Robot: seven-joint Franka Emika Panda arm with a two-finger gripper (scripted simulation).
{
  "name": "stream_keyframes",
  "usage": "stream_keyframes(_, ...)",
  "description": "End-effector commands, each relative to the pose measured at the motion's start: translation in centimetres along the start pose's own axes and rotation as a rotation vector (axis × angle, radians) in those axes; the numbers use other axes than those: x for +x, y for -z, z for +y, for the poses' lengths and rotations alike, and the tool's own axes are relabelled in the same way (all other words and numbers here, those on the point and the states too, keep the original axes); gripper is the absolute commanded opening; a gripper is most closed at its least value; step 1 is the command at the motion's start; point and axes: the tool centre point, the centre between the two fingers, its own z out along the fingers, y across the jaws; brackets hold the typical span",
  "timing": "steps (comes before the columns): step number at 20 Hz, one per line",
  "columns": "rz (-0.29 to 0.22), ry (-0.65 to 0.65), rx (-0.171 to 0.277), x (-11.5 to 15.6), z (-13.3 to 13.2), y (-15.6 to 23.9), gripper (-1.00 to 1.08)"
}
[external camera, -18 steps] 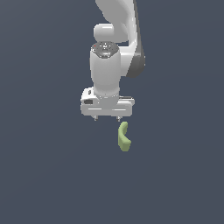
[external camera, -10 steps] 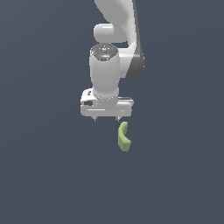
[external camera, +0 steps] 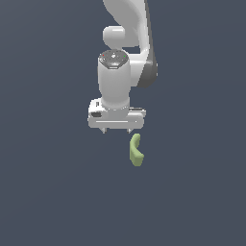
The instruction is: Pick up the object and move it to a goal position.
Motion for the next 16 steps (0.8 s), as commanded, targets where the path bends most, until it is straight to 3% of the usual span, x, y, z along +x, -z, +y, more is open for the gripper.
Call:
stream_keyframes(1,-0.004,0.005,0.001,0.2,-0.8,-0.4,1.00)
stream_keyframes(11,-0.032,0.040,0.011,1.8,-7.1,-3.4,1.00)
stream_keyframes(16,-0.039,0.046,0.014,2.0,-8.5,-4.1,1.00)
